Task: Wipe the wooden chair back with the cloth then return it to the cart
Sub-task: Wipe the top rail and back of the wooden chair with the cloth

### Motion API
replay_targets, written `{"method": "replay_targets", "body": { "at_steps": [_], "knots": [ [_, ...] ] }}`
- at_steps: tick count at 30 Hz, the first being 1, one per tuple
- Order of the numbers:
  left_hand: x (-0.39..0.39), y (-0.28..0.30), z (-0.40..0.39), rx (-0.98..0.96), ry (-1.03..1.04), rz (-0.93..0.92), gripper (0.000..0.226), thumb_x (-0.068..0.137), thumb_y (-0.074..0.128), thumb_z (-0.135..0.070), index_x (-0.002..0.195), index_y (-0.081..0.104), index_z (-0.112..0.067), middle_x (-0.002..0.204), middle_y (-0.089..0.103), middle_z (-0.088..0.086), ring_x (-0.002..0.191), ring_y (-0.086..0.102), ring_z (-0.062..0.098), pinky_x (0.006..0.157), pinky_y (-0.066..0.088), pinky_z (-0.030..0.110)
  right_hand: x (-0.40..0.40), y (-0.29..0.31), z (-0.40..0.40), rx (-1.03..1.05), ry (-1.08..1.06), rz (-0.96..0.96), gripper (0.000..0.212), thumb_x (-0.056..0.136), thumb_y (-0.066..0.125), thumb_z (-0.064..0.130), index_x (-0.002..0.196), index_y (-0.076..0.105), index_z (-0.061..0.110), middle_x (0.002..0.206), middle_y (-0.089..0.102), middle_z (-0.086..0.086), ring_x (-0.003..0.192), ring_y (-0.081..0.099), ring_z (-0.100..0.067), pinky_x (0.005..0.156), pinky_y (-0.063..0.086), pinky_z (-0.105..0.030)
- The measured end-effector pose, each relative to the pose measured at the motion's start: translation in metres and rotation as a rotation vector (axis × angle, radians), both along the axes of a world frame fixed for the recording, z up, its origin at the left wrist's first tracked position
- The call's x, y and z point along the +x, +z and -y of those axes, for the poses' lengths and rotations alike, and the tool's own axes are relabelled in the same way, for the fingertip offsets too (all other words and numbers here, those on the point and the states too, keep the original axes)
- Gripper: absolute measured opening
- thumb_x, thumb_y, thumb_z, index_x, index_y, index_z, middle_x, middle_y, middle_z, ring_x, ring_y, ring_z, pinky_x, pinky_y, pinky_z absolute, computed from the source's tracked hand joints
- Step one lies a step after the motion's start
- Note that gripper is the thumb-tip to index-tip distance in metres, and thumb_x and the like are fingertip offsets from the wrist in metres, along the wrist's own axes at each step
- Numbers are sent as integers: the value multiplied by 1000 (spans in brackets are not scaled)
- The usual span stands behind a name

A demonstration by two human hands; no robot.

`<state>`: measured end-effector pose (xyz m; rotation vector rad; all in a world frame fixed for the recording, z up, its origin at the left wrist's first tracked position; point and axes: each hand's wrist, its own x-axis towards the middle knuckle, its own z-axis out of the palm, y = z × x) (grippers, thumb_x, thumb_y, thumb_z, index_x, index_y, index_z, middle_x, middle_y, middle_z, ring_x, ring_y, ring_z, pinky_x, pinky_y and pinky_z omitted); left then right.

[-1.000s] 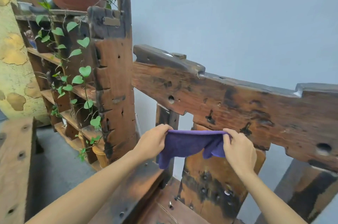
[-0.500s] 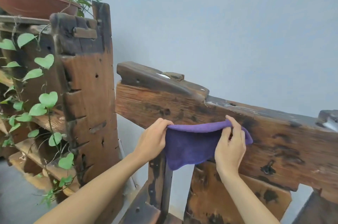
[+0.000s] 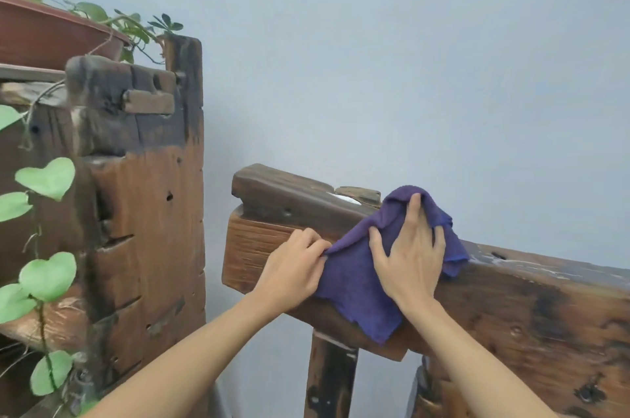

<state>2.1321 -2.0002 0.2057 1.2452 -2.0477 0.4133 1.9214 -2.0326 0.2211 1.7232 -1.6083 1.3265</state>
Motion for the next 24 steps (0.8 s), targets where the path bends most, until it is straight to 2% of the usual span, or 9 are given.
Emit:
{"method": "replay_targets", "body": {
  "at_steps": [5,8,10,13,16,18,19,21,24],
  "knots": [
    [59,21,31,-236,75,-182,25,95,51,-32,114,61,-19,116,52,1,104,49,22,86,43,41,40,22,23,-39,-118,-25,70,94,34,60,149,38,15,145,53,-4,122,55,-24,102,36,-42],
    [90,56,58,-288,240,-296,33,98,40,-35,121,56,-17,126,49,7,114,44,24,95,30,43,68,49,32,77,-142,-159,61,95,24,61,125,62,25,118,70,-1,104,65,-24,81,45,-37],
    [107,75,75,-191,271,-370,43,102,27,-39,125,55,-16,130,51,7,119,45,23,102,27,43,95,65,37,160,-89,-209,62,95,15,62,111,65,30,101,72,0,93,67,-27,70,43,-36],
    [124,87,91,143,42,-606,62,103,12,-46,123,62,-16,130,61,4,122,53,26,110,36,47,150,76,41,119,48,-166,52,96,21,59,111,64,32,100,73,3,87,70,-30,66,46,-36],
    [126,89,96,280,-74,-818,68,105,13,-50,112,70,-15,128,66,14,123,57,31,110,38,48,207,68,38,-90,242,-212,42,97,38,45,122,66,27,110,73,6,94,69,-19,75,50,-35],
    [130,86,94,393,-230,-1125,64,108,16,-49,96,68,-12,117,70,19,116,63,31,107,41,46,231,60,41,-142,353,-241,41,98,41,37,127,64,21,124,68,2,108,64,-17,90,48,-35],
    [132,81,91,445,-335,-1264,63,108,18,-47,96,69,-13,109,75,12,111,67,24,102,44,39,235,54,45,-164,369,-283,43,97,43,36,132,60,18,131,64,-1,116,59,-19,97,44,-36],
    [135,68,91,465,-453,-1409,58,109,19,-42,110,70,-15,109,77,0,117,66,15,96,47,27,234,36,49,-209,351,-442,51,97,44,32,145,46,15,146,50,-6,133,45,-24,113,31,-40],
    [129,45,95,426,-519,-1422,55,110,17,-39,139,57,-15,131,69,0,125,61,12,100,48,19,215,-4,52,-209,374,-640,56,99,41,31,151,34,13,154,40,-7,143,32,-25,121,19,-43]
  ]
}}
